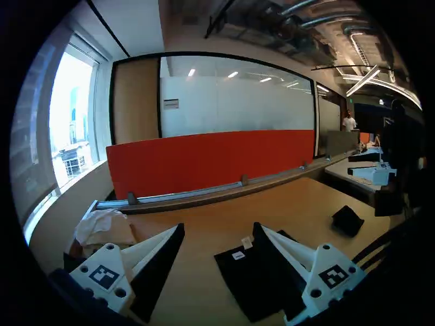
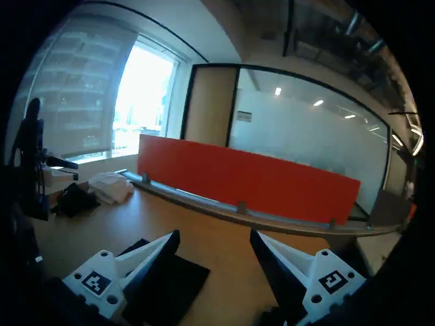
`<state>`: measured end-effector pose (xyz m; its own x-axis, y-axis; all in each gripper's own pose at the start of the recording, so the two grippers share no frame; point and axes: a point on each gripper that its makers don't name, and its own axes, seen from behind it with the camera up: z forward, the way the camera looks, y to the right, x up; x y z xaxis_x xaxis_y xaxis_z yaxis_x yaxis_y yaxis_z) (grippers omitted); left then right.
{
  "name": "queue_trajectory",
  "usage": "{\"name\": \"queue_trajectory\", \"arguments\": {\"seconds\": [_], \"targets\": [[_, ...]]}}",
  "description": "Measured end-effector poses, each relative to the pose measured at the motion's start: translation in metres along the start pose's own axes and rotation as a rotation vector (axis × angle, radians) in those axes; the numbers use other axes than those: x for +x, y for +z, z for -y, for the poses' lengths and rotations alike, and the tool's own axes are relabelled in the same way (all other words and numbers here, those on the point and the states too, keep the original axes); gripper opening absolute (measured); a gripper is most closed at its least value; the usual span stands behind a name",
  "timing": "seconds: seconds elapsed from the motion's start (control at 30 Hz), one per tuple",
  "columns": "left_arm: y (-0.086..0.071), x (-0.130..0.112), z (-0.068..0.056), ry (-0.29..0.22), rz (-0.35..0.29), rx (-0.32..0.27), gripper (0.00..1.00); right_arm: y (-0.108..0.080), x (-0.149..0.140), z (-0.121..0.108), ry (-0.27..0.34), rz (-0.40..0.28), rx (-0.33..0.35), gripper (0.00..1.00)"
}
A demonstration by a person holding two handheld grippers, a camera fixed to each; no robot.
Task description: Fold towel
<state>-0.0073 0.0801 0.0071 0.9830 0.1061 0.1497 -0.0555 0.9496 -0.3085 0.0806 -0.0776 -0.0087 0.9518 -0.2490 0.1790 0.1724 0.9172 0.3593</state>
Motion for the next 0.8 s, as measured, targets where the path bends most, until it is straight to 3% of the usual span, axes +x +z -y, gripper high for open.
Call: {"name": "queue_trajectory", "arguments": {"seconds": [0.27,0.8], "targets": [[0.009,-0.02,-0.013,0.024,0.063,-0.059,0.93,0.006,-0.022,0.012,-0.033,0.079,0.052,1.0],[0.018,-0.106,-0.04,0.056,0.191,-0.116,0.93,0.014,-0.102,0.049,-0.032,0.194,0.11,1.0]]}}
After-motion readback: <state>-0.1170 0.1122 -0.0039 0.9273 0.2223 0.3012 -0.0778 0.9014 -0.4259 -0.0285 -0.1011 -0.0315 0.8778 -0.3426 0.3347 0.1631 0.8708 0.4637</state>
